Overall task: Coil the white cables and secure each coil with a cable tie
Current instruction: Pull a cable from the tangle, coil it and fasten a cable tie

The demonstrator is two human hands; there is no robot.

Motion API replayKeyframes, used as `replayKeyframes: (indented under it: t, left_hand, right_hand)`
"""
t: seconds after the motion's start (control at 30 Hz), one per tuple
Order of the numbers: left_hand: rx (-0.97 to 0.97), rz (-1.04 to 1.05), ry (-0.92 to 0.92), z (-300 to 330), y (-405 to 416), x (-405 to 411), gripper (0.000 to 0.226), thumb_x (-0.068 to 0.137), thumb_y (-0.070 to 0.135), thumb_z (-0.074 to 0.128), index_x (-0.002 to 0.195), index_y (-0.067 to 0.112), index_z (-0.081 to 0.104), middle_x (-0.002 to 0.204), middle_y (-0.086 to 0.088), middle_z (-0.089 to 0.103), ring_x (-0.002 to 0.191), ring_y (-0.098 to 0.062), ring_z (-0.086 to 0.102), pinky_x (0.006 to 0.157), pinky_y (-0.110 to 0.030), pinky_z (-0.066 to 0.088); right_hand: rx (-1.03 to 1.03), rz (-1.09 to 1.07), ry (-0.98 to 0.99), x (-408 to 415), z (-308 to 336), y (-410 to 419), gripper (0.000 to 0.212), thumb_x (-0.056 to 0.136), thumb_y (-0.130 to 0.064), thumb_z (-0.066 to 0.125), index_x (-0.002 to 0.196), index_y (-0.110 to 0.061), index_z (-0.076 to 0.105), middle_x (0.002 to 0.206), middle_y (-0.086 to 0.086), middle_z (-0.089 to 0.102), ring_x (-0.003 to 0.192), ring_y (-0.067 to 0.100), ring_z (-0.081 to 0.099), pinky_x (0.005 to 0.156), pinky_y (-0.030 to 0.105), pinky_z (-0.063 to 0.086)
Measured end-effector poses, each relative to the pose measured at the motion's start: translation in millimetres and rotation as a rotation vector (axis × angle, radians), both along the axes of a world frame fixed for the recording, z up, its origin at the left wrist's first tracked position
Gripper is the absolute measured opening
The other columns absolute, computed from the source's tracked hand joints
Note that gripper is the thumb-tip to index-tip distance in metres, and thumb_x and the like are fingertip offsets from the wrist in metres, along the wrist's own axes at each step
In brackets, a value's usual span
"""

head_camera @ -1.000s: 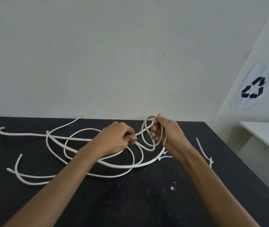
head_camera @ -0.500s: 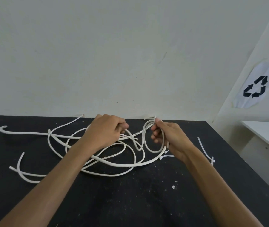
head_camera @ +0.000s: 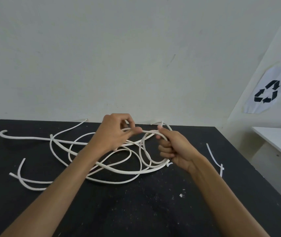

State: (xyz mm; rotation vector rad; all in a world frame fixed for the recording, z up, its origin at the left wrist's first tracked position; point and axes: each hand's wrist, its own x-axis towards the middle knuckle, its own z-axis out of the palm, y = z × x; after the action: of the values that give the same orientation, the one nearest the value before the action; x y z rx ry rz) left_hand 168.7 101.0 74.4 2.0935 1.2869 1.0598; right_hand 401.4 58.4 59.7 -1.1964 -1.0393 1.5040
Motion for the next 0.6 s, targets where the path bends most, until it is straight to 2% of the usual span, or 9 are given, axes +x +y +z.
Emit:
replayKeyframes:
  t: [0.1, 0.17, 0.2, 0.3, 0.4, 0.47, 0.6]
  left_hand:
    - [-0.118, -0.043, -0.087, 4.8, 0.9, -18.3, 0.013, 0.088, 0.038, 0.085, 0.084, 0.029, 0.078, 0.075, 0.001, 0.076, 0.072, -0.021, 0.072, 0.079, -0.040, 0.061]
    - [-0.141, -0.054, -0.087, 5.6, -1.3, -19.9, 0.010, 0.092, 0.031, 0.082, 0.084, 0.028, 0.079, 0.074, 0.001, 0.075, 0.065, -0.019, 0.069, 0.076, -0.047, 0.063]
    - [-0.117, -0.037, -0.072, 5.1, -1.9, -17.2, 0.010, 0.093, 0.029, 0.081, 0.083, 0.029, 0.079, 0.074, 0.003, 0.075, 0.065, -0.016, 0.069, 0.076, -0.047, 0.063]
    - [0.002, 0.036, -0.012, 2.6, -1.4, -1.6, 0.011, 0.092, 0.029, 0.081, 0.081, 0.027, 0.080, 0.079, 0.006, 0.077, 0.080, -0.015, 0.072, 0.079, -0.030, 0.058]
    - [0.090, 0.084, -0.010, 3.6, -0.5, 10.9, 0.013, 0.093, 0.028, 0.081, 0.082, 0.022, 0.081, 0.077, 0.008, 0.076, 0.079, -0.008, 0.070, 0.069, -0.010, 0.046]
    - [0.118, 0.074, -0.005, 5.1, -0.5, 14.2, 0.013, 0.093, 0.027, 0.081, 0.082, 0.019, 0.081, 0.077, 0.009, 0.076, 0.079, -0.007, 0.070, 0.069, -0.006, 0.044]
    - [0.157, 0.039, 0.005, 5.8, -0.7, 16.8, 0.013, 0.092, 0.027, 0.081, 0.082, 0.019, 0.080, 0.077, 0.007, 0.076, 0.077, -0.011, 0.070, 0.070, -0.011, 0.047]
  right_hand:
    - [-0.025, -0.009, 0.005, 15.2, 1.1, -2.9, 0.042, 0.112, -0.040, 0.054, 0.076, -0.016, 0.050, 0.062, -0.003, 0.015, 0.046, 0.009, 0.012, 0.040, 0.022, 0.013]
    - [-0.040, 0.041, -0.034, 16.2, 0.9, -5.5, 0.046, 0.111, -0.041, 0.054, 0.072, -0.017, 0.049, 0.061, -0.002, 0.016, 0.046, 0.011, 0.013, 0.041, 0.023, 0.016]
    - [-0.043, 0.069, -0.054, 13.3, 1.2, -6.7, 0.048, 0.111, -0.041, 0.053, 0.070, -0.018, 0.048, 0.059, -0.001, 0.017, 0.046, 0.012, 0.016, 0.042, 0.024, 0.021]
    - [-0.028, 0.144, -0.120, 0.9, 2.3, -9.4, 0.053, 0.112, -0.043, 0.051, 0.065, -0.018, 0.045, 0.056, 0.001, 0.022, 0.049, 0.015, 0.022, 0.047, 0.027, 0.032]
    - [-0.042, 0.194, -0.127, -7.6, 3.9, -10.9, 0.049, 0.111, -0.049, 0.051, 0.074, -0.016, 0.053, 0.059, 0.001, 0.020, 0.050, 0.014, 0.018, 0.046, 0.025, 0.024]
    - [-0.053, 0.204, -0.121, -9.8, 5.0, -11.8, 0.049, 0.110, -0.052, 0.051, 0.077, -0.016, 0.054, 0.061, 0.001, 0.019, 0.049, 0.013, 0.018, 0.045, 0.024, 0.024]
    - [-0.071, 0.185, -0.070, -11.5, 6.4, -13.3, 0.050, 0.110, -0.052, 0.050, 0.076, -0.016, 0.052, 0.060, 0.001, 0.023, 0.046, 0.012, 0.023, 0.042, 0.023, 0.030]
